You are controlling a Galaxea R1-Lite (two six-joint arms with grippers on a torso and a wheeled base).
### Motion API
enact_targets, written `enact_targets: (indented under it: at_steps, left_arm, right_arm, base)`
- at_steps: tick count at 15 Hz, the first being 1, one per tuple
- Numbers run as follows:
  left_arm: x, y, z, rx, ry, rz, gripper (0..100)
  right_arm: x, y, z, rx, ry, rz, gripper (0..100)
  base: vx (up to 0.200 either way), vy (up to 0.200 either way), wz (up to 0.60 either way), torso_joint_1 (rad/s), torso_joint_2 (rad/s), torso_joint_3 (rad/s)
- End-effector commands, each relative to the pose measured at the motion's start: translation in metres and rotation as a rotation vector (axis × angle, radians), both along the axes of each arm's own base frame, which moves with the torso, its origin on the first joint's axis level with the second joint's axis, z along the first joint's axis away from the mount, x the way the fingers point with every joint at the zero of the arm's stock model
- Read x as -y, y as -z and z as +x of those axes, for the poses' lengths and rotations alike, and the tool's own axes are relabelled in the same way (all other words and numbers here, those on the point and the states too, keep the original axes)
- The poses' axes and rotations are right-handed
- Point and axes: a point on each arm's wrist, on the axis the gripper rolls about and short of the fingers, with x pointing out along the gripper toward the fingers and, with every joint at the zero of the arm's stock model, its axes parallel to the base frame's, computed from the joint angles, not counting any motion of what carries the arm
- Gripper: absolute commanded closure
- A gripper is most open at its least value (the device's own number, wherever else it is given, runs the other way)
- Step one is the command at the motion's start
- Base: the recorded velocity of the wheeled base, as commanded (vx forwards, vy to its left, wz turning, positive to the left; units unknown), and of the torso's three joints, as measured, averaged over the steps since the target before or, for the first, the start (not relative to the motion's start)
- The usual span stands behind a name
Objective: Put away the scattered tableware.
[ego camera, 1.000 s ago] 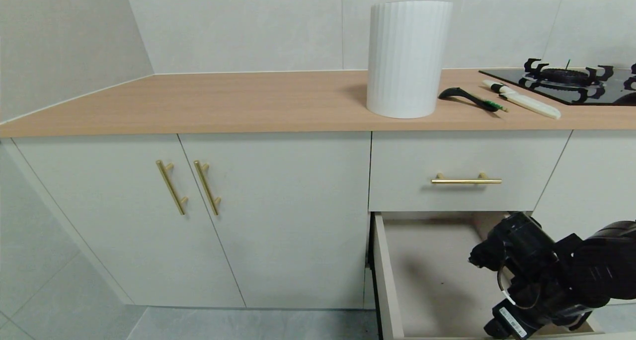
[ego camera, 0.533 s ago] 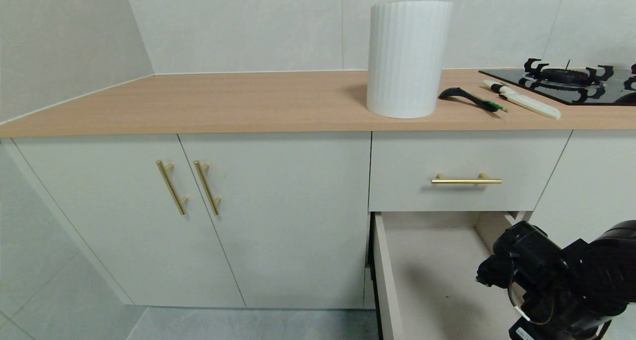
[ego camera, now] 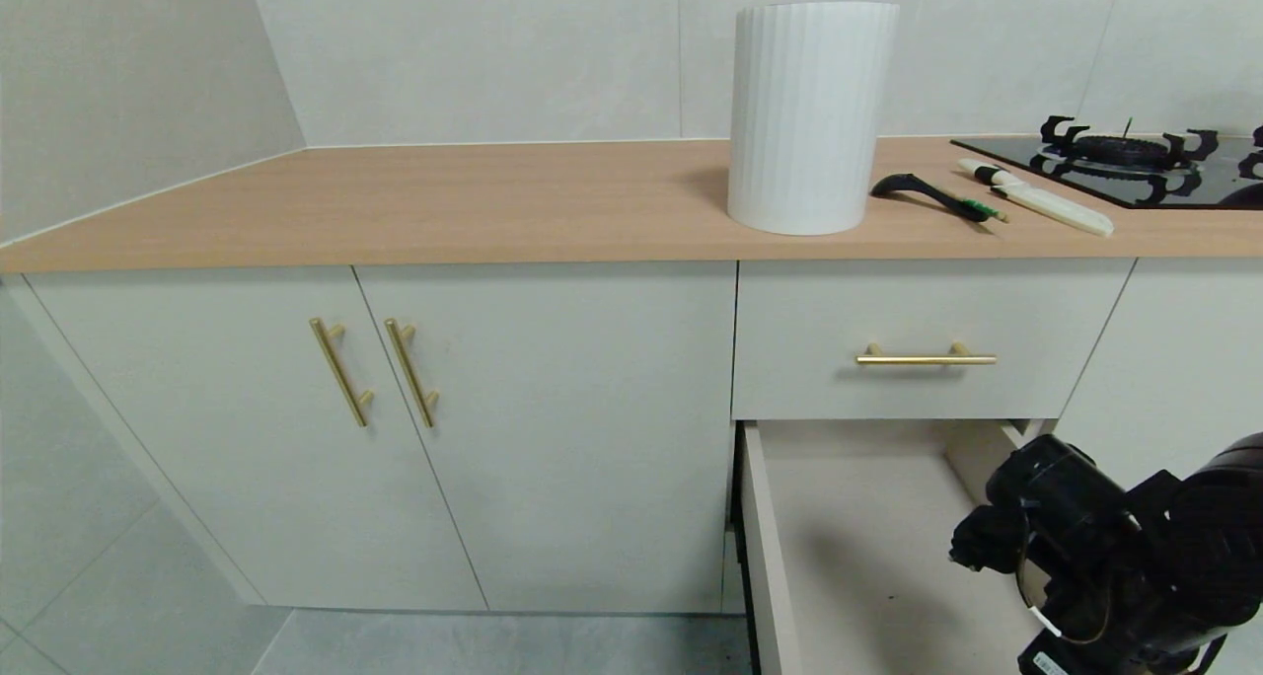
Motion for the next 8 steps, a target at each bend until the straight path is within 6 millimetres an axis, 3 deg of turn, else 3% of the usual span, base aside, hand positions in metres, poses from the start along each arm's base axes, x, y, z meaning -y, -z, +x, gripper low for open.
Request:
enact_targets:
  at_steps: [1,5,8]
  left_arm:
    - [0.0,0.0,0.0,-0.001,-0.001,0.0,0]
    - [0.0,0.0,0.0,-0.001,-0.001,0.0,0]
    - [0.0,0.0,0.0,-0.001,-0.001,0.0,0]
  right_arm:
    - [-0.001,-0.01,0.003,0.058,0.025,0.03,0]
    - [-0.004,-0.049,0.011,0.349,0.127,0.218,0]
    - [-0.001,-0.08,0.005,0.553,0.153,0.341,0]
  base:
    - [0.0,0.0,0.0,0.0,0.0,0.0]
    - [0.0,0.0,0.0,0.0,0.0,0.0]
    - [0.0,0.0,0.0,0.0,0.0,0.0]
